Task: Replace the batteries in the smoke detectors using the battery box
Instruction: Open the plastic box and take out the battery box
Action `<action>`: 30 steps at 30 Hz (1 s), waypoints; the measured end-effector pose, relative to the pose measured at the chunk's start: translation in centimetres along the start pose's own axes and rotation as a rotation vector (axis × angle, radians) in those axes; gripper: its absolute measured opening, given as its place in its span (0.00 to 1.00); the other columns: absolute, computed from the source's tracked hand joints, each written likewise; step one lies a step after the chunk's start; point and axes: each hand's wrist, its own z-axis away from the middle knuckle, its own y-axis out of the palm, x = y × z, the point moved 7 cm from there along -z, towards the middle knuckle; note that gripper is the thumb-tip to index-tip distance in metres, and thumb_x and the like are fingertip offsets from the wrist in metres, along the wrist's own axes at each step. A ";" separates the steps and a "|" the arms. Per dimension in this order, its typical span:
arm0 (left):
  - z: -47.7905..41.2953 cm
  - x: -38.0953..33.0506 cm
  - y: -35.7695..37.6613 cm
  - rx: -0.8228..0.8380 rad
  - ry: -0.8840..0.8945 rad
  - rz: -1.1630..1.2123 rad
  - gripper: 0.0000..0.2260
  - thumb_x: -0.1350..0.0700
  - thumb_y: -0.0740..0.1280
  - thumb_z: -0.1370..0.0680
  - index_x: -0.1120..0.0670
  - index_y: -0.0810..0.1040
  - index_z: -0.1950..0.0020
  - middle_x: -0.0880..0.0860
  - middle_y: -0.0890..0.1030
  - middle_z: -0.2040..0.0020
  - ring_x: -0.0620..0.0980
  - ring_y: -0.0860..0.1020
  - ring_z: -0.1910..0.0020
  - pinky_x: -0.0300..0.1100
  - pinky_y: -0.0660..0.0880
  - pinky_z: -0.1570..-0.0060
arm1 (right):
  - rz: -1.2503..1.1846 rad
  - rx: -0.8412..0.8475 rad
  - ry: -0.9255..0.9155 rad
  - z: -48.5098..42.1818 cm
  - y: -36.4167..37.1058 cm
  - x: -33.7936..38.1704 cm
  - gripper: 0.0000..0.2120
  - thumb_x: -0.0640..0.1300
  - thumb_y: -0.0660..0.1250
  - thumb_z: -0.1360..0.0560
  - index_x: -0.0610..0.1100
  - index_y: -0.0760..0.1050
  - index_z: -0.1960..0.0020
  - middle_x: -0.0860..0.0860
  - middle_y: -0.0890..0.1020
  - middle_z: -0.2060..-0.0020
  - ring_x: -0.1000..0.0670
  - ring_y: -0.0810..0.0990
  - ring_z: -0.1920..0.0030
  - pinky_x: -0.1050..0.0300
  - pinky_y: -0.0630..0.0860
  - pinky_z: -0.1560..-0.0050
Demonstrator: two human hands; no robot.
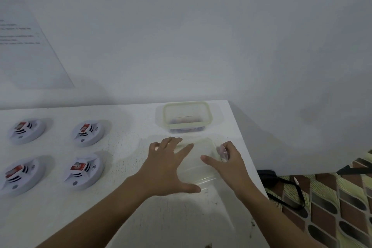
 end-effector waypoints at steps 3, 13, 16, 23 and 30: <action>0.6 -0.7 1.2 0.009 0.019 -0.053 0.56 0.18 0.59 0.38 0.42 0.39 0.20 0.52 0.40 0.18 0.52 0.40 0.19 0.59 0.43 0.23 | -0.002 -0.018 0.019 0.4 0.1 -0.6 0.21 0.51 0.79 0.31 0.47 0.67 0.55 0.53 0.73 0.58 0.54 0.75 0.54 0.64 0.71 0.59; 0.0 -0.5 0.5 -0.120 0.113 -0.019 0.51 0.23 0.64 0.37 0.42 0.51 0.21 0.50 0.56 0.22 0.49 0.54 0.23 0.52 0.49 0.27 | -0.436 0.483 -0.004 -0.9 0.0 -2.0 0.14 0.40 0.69 0.31 0.41 0.69 0.48 0.44 0.75 0.50 0.44 0.75 0.50 0.49 0.73 0.52; 0.2 -0.1 0.4 -0.136 0.128 0.037 0.51 0.22 0.64 0.37 0.41 0.50 0.21 0.47 0.56 0.22 0.47 0.53 0.23 0.50 0.48 0.26 | -0.221 0.659 -0.063 -0.6 -0.1 -1.7 0.34 0.28 0.68 0.32 0.48 0.65 0.31 0.50 0.77 0.40 0.47 0.77 0.42 0.49 0.76 0.47; -0.2 1.1 -0.8 -0.145 0.097 0.174 0.51 0.21 0.66 0.38 0.37 0.49 0.22 0.42 0.55 0.23 0.44 0.54 0.24 0.50 0.48 0.25 | 0.041 0.532 -0.131 -1.1 0.6 -1.3 0.46 0.43 0.86 0.40 0.58 0.67 0.29 0.60 0.77 0.35 0.55 0.76 0.33 0.49 0.79 0.36; 0.3 7.2 -4.8 -0.282 -0.142 0.518 0.48 0.23 0.68 0.39 0.34 0.54 0.24 0.35 0.61 0.31 0.41 0.63 0.34 0.52 0.60 0.29 | 0.070 0.560 -0.075 -1.9 -0.3 -1.0 0.46 0.39 0.85 0.40 0.57 0.65 0.31 0.57 0.75 0.34 0.54 0.74 0.32 0.52 0.78 0.36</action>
